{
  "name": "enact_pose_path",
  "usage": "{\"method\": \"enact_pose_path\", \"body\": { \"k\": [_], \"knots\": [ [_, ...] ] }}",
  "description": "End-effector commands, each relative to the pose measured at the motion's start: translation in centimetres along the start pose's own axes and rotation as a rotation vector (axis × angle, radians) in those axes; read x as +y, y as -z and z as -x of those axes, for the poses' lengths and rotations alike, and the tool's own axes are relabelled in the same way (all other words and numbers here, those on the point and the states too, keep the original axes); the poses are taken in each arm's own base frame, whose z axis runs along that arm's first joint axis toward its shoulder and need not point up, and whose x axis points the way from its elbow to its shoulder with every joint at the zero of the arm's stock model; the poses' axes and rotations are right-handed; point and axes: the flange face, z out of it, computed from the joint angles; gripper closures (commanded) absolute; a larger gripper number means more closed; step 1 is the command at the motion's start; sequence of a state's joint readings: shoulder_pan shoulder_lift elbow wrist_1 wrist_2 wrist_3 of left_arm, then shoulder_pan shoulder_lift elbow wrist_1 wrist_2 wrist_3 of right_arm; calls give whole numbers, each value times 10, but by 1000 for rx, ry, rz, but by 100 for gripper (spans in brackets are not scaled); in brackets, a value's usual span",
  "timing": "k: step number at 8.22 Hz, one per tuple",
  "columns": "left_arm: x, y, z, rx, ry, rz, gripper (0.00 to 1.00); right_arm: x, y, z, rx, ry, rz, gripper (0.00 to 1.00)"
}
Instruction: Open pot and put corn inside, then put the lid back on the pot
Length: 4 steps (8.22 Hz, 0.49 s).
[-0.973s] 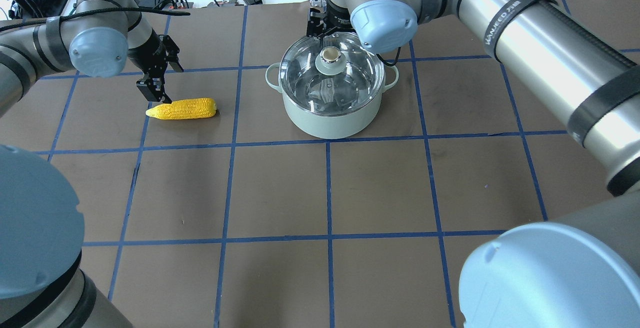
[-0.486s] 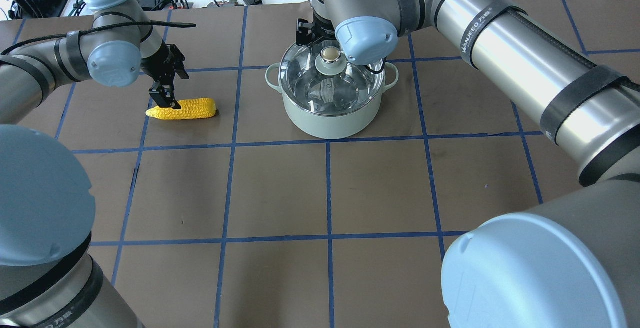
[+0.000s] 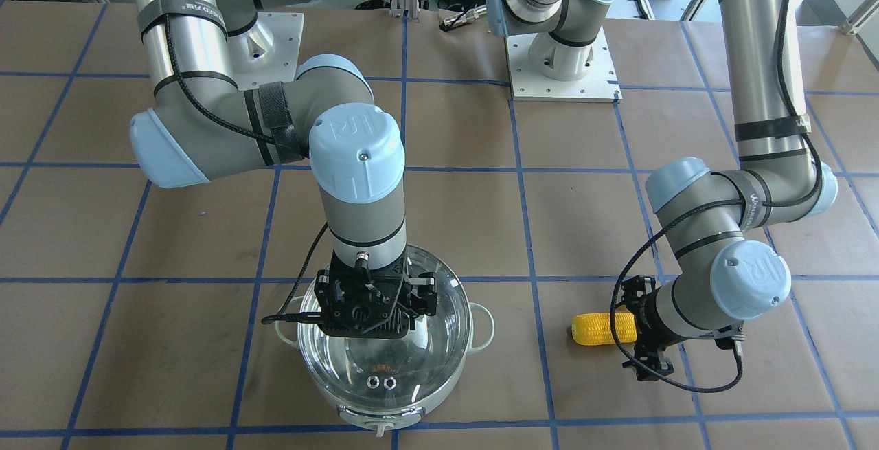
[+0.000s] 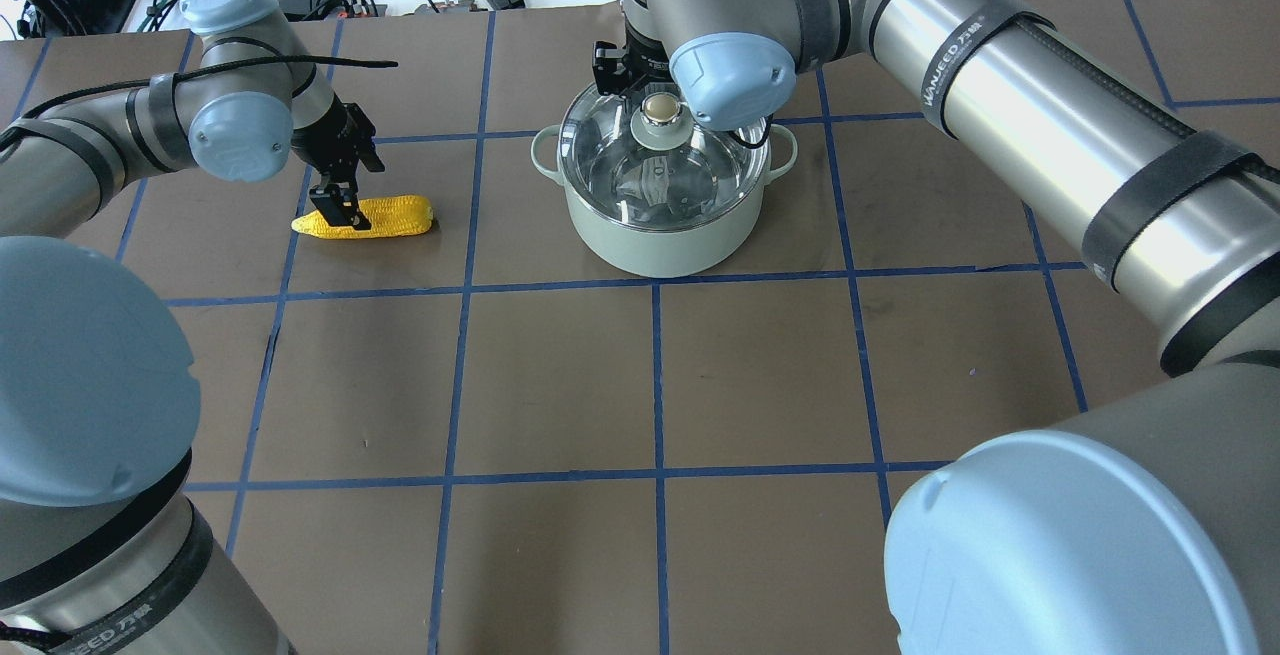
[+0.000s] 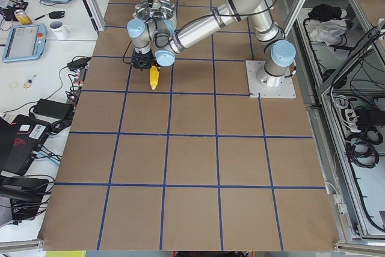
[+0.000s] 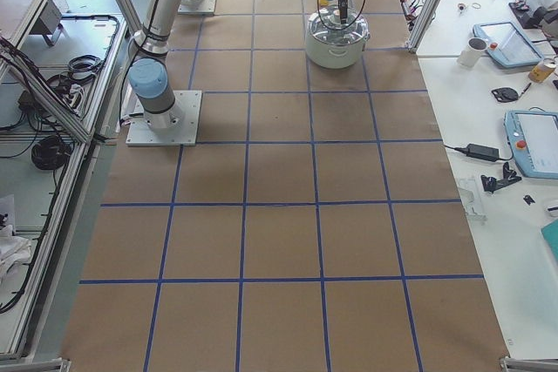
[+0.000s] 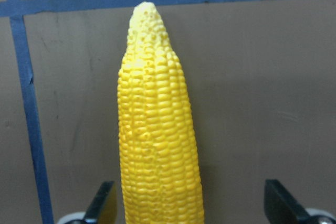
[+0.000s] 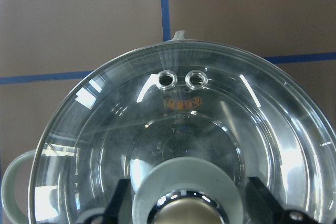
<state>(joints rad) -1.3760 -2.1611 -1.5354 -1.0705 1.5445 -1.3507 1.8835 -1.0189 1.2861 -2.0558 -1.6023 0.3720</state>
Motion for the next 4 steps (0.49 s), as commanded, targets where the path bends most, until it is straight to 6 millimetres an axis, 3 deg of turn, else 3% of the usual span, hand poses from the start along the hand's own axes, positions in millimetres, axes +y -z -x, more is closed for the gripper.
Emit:
{"method": "enact_pose_path", "body": {
  "k": [1, 3, 4],
  "knots": [
    [-1, -17, 0, -34, 26, 5, 0, 4, 3, -1, 1, -6, 18, 31],
    [0, -18, 1, -47, 42, 8, 0, 4, 4, -1, 2, -1, 20, 48],
    [0, -18, 2, -49, 39, 7, 0, 4, 4, -1, 2, -1, 21, 48]
  ]
}}
